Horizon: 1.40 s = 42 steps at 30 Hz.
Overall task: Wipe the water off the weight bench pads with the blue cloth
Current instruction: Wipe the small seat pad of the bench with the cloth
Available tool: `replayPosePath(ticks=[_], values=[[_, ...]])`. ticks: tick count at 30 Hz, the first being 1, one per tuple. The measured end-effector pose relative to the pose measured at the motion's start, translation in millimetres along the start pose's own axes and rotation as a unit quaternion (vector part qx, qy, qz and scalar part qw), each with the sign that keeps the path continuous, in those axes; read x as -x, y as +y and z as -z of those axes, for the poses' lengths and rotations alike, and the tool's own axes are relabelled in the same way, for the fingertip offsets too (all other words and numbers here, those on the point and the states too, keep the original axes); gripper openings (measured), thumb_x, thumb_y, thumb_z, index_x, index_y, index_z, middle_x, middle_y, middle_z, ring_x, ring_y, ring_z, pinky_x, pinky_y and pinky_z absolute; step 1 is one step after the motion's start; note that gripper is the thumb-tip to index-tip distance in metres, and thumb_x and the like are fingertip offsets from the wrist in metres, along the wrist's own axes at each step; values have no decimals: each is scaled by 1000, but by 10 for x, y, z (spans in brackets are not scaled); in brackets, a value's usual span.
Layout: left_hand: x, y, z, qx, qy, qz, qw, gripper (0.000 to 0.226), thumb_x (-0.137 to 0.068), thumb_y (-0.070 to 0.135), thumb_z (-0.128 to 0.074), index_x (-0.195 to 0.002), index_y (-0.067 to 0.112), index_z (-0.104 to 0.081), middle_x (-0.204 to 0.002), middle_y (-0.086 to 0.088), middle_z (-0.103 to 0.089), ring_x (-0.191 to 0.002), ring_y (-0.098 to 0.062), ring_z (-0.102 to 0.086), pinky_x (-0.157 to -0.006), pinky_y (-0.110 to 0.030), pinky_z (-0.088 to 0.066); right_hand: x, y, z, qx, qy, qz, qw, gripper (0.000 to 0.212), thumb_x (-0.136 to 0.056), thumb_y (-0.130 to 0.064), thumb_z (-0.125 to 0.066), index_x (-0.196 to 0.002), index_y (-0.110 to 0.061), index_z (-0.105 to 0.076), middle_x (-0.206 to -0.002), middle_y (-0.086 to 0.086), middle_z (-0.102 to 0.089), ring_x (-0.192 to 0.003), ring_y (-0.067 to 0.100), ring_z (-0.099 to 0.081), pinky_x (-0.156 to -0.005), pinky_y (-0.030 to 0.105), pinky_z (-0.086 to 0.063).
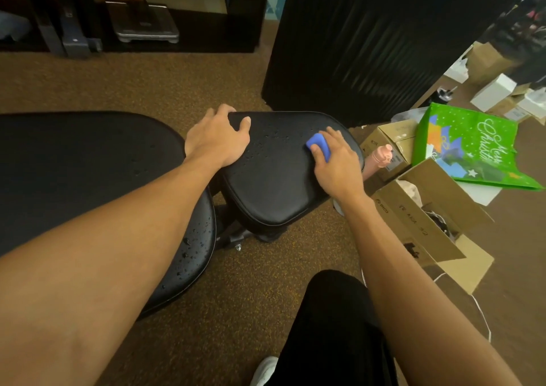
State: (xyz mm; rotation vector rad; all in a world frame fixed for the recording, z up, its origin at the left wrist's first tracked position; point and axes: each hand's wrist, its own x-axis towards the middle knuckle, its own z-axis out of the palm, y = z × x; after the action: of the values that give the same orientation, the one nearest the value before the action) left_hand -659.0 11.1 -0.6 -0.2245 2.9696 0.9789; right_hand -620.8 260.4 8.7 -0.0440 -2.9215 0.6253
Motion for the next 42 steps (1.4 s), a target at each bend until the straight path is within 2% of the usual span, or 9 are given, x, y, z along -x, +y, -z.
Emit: replayPosePath(ticks=[6, 11, 13, 17, 23, 29, 33, 36, 42], values=[[-11, -12, -13, 1, -4, 0, 1000, 59, -107, 66, -39, -154, 32, -46, -148, -7, -54, -133, -34, -57, -103, -47, -43, 156, 69, 100, -17, -65, 123, 990, 50, -109, -38, -54, -156, -22, -49, -165, -4, -43, -157, 13, -28, -125, 19, -15], [-15, 0, -2, 0, -7, 6, 1000, 60, -107, 67, -39, -155, 32, -46, -149, -7, -54, -134, -34, -56, -104, -47, -43, -82, 50, 49, -16, 11, -31, 999, 52, -110, -35, -51, -157, -13, -44, -167, 6, -40, -159, 23, -26, -125, 32, -16], [-13, 10, -1, -1, -8, 7, 1000, 60, -107, 67, -39, -155, 32, -45, -149, -7, -54, -134, -34, -56, -105, -47, -43, -95, -103, -28, -6, 9, -10, 1000, 52, -111, -35, -50, -158, -13, -44, -167, 7, -38, -159, 25, -24, -128, 36, -17], [2, 15, 4, 0, -8, 9, 1000, 60, -107, 67, -39, -155, 32, -46, -149, -7, -54, -134, -34, -56, -104, -47, -44, 96, -7, 52, -22, -42, 84, 995, 50, -108, -39, -55, -155, -22, -49, -165, -4, -42, -157, 14, -28, -119, 13, -10], [7, 20, 19, 0, -7, 9, 1000, 59, -107, 66, -39, -155, 32, -46, -149, -7, -54, -133, -34, -57, -103, -47, -44, -91, -107, -48, -23, 46, -70, 996, 52, -109, -35, -53, -155, -12, -49, -166, 8, -41, -158, 26, -28, -128, 40, -19], [8, 14, 12, 1, -9, 10, 1000, 59, -107, 67, -39, -155, 32, -46, -148, -7, -54, -132, -35, -57, -104, -48, -44, 134, -6, 12, -25, -27, 67, 997, 51, -109, -42, -53, -155, -21, -49, -165, -3, -43, -157, 15, -29, -123, 26, -15], [-2, 2, 3, 6, -11, 10, 1000, 58, -107, 67, -38, -154, 33, -46, -148, -6, -53, -131, -36, -57, -103, -48, -44, -53, 352, 93, -11, 30, -22, 999, 53, -110, -43, -48, -155, -16, -50, -163, 5, -45, -156, 22, -33, -129, 42, -22], [-2, 12, 7, 0, -10, 10, 1000, 58, -107, 67, -38, -154, 33, -46, -149, -6, -53, -132, -36, -57, -103, -48, -44, -367, 379, 115, -4, 23, -78, 997, 53, -111, -40, -46, -157, -12, -46, -166, 8, -40, -156, 28, -31, -127, 44, -23], [-11, 19, 6, 1, -7, 11, 1000, 58, -107, 66, -39, -154, 33, -46, -149, -6, -54, -132, -35, -57, -105, -48, -43, -614, 240, 159, -27, -15, -37, 999, 48, -110, -36, -50, -153, -15, -49, -156, 9, -52, -145, 30, -46, -119, 44, -36]])
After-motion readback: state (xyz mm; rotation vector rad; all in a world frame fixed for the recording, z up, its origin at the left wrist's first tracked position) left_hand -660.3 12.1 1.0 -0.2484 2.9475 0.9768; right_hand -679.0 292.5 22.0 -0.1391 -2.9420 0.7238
